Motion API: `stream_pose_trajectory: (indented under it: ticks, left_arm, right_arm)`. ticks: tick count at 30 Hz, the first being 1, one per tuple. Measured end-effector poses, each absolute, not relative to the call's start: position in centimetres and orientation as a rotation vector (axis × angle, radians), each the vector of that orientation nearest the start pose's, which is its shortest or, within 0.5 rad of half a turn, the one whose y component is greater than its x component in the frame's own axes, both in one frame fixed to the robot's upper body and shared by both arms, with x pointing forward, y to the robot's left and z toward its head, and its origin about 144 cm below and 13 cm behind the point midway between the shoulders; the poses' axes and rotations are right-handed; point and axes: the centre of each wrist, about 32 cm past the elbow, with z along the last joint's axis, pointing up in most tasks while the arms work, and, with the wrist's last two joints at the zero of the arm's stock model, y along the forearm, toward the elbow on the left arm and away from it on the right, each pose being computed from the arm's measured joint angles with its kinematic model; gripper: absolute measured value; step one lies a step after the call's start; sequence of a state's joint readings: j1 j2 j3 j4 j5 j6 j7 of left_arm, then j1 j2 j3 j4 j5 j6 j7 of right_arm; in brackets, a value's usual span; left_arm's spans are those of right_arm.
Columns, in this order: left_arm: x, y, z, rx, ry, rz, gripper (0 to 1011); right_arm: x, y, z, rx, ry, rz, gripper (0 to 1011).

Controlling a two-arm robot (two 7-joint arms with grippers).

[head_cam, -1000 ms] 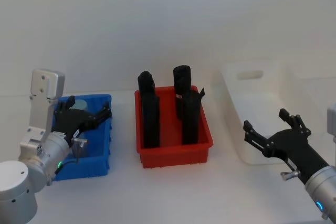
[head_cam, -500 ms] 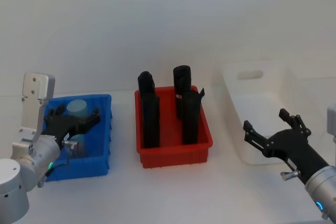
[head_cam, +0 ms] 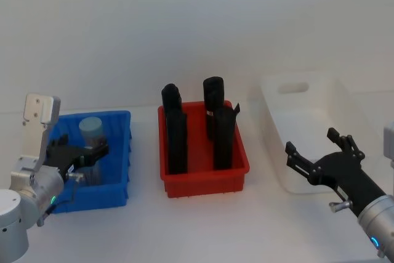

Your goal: Pick the cotton swabs from the blue box and place them into the white box.

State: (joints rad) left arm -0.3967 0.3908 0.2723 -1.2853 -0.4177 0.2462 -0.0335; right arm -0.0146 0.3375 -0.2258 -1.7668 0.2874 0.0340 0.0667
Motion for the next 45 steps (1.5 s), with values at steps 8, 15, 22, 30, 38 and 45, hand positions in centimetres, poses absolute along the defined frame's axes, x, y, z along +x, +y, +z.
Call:
stream_pose_trajectory:
  ticks: [8,15,22,30,38,45]
  left_arm:
    - [56.4,30.3,118.6,0.237,0.154,1.414,1004]
    - [56.7,30.6,118.0,0.253,0.171,1.413,1004]
    - [57.0,30.8,117.6,0.258,0.182,1.410,1004]
    - [57.3,31.0,117.3,0.261,0.196,1.402,926]
    - [57.5,31.1,117.0,0.268,0.207,1.394,718]
    - [57.6,31.2,117.1,0.267,0.206,1.389,669]
  right_arm:
    - [44.3,-23.7,118.9,0.026,-0.075,-1.230,1002]
    - [44.3,-23.7,118.9,0.026,-0.075,-1.230,1002]
    - [44.3,-23.7,118.9,0.026,-0.075,-1.229,1002]
    - [44.3,-23.7,118.9,0.026,-0.075,-1.229,1002]
    - [44.3,-23.7,118.9,0.026,-0.075,-1.230,1002]
    - [44.3,-23.7,118.9,0.026,-0.075,-1.230,1002]
